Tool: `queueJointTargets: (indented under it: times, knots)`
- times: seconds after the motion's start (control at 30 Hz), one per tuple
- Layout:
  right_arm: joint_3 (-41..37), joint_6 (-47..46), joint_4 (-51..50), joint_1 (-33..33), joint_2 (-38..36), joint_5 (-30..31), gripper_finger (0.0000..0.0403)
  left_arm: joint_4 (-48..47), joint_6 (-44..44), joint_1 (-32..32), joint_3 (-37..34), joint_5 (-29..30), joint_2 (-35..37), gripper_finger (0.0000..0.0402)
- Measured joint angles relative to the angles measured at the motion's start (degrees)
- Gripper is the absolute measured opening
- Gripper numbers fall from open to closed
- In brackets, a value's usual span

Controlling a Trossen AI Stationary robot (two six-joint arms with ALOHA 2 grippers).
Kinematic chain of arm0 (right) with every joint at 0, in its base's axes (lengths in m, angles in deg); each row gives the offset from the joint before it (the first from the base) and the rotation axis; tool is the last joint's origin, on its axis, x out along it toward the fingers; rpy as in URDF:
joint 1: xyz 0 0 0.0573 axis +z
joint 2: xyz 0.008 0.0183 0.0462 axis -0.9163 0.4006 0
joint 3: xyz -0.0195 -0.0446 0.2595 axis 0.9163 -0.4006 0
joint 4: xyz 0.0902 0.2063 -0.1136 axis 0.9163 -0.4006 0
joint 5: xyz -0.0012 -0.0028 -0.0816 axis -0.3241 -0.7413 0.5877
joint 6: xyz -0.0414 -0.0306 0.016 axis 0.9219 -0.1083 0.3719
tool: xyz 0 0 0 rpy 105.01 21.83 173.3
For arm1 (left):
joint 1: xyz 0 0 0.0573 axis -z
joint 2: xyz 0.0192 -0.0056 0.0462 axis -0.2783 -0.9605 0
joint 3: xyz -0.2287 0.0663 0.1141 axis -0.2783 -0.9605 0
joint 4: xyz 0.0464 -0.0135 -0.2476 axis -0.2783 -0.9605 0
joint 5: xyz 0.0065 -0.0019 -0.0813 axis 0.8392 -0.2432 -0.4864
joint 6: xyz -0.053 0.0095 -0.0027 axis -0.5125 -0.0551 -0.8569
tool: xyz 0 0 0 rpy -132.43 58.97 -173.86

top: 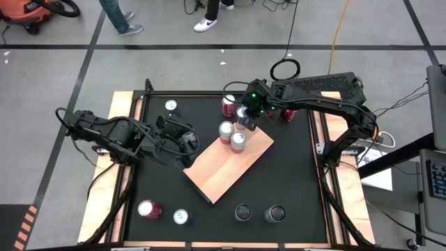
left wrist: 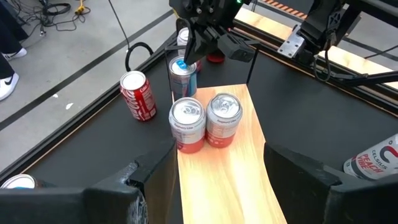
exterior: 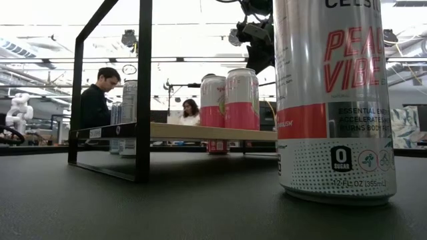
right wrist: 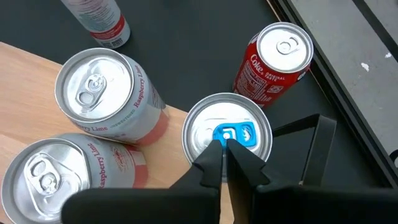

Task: Place canned beverage on shelf
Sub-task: Adjust the soda cans on the shelf

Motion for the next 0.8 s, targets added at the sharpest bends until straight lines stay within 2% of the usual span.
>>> queueJointTargets:
  times: [0.2, 0.5, 0.73, 0.8]
  knots:
    - [2.04, 0.00, -1.50, 0.02, -0.04, -0.04, 0.0000, -0.03, -0.49, 0.00, 0.00, -1.55, 0.00, 0.0239]
    - [18.75, -0.04, -10.02, 0.11, -0.13, -0.66, 0.0000, -0.33, -1.44, 0.00, 0.00, -6.11, 0.00, 0.0239]
    - [30.68, -4.14, -22.57, 0.25, -0.59, -13.86, 0.0000, -0.93, -2.48, 0.01, 0.00, -14.60, -0.02, 0.0239]
    - [31.96, -5.37, -25.65, 1.05, -1.18, -15.22, 0.0000, -1.74, -1.45, 0.34, 0.00, -17.17, -0.02, 0.0239]
